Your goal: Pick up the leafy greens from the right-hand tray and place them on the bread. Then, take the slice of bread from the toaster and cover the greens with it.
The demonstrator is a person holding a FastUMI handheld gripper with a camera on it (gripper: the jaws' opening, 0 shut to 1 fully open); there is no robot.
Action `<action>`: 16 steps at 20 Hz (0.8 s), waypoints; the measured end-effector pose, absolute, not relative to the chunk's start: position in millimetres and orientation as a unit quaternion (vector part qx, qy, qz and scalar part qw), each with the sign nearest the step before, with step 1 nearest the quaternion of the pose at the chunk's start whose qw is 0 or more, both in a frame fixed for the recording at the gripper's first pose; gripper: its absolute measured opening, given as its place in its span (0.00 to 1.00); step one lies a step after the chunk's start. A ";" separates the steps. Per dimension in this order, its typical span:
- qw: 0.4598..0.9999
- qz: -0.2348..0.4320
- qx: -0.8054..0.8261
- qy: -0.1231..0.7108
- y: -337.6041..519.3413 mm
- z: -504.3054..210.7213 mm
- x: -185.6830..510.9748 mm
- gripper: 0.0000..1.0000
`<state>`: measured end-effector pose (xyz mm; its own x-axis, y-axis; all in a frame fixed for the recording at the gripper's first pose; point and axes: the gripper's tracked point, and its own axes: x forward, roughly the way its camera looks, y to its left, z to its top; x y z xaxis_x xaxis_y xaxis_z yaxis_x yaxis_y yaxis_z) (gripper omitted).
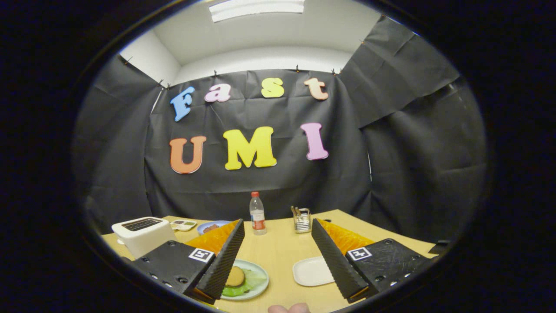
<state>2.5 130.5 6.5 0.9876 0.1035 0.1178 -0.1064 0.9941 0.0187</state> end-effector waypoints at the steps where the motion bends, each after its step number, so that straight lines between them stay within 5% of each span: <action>1: 0.996 0.058 0.009 -0.066 124.7 16.2 -6.8 0.95; 16: 0.994 0.076 0.008 -0.084 49.6 50.5 -81.5 0.95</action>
